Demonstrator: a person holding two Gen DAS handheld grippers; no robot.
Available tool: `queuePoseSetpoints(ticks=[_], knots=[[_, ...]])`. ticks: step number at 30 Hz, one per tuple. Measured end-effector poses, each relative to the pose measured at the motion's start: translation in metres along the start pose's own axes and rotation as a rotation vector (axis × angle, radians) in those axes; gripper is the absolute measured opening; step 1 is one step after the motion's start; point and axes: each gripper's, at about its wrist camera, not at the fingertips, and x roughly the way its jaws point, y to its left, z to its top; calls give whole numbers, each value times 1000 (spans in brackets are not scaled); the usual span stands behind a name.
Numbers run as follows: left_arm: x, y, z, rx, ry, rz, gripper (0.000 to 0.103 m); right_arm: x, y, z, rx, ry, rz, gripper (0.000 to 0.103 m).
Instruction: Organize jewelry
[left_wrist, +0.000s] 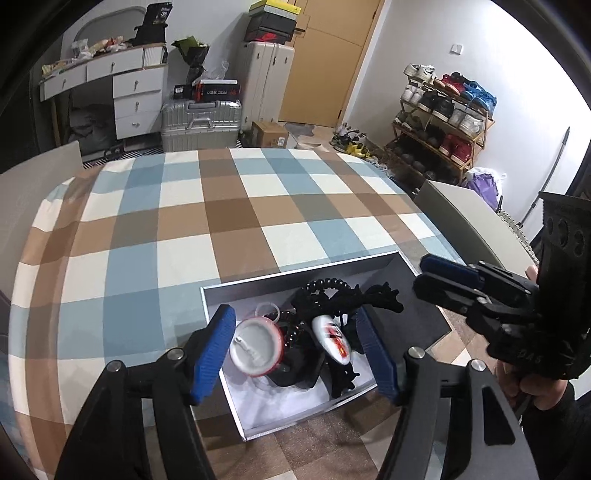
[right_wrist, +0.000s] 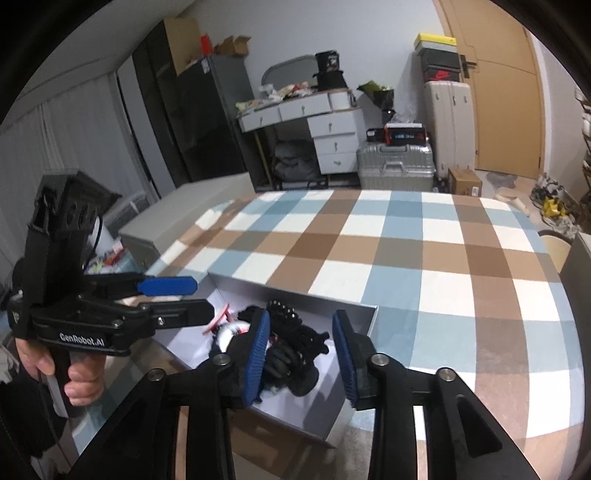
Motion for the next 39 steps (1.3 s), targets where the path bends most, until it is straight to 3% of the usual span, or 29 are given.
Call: queuePoseSetpoints(ticks=[4,9,13,18,21,25,28,34,39], knots=[[-4,2,1,-14,-17,20,64,-8,1,1,12,-29,-7,44],[-12,-2,0,-7,-59,64,65,-21,0,-2,53,-89,-16,62],[-21,-11,-4,0,-126,107,81,-34,-1,-8,93,-166,-16,74],[-32,-16,-7,-3,-204,185,82,-47,-1,-15,148,-237,-33,97],[-43,-20,-10,-21,-292,274,85,-53,2,-18,155,-262,-49,99],[-58,-22,-18,-42,-408,329,102,-60,12,-22,121,-307,-101,103],[-66,-26,-23,-34,-469,340,102,-63,19,-26,88,-335,-112,103],[-66,-21,-33,-53,-503,387,102,-74,27,-38,68,-420,-122,103],[-69,-14,-43,-94,-520,404,102,-75,22,-46,80,-452,-184,103]])
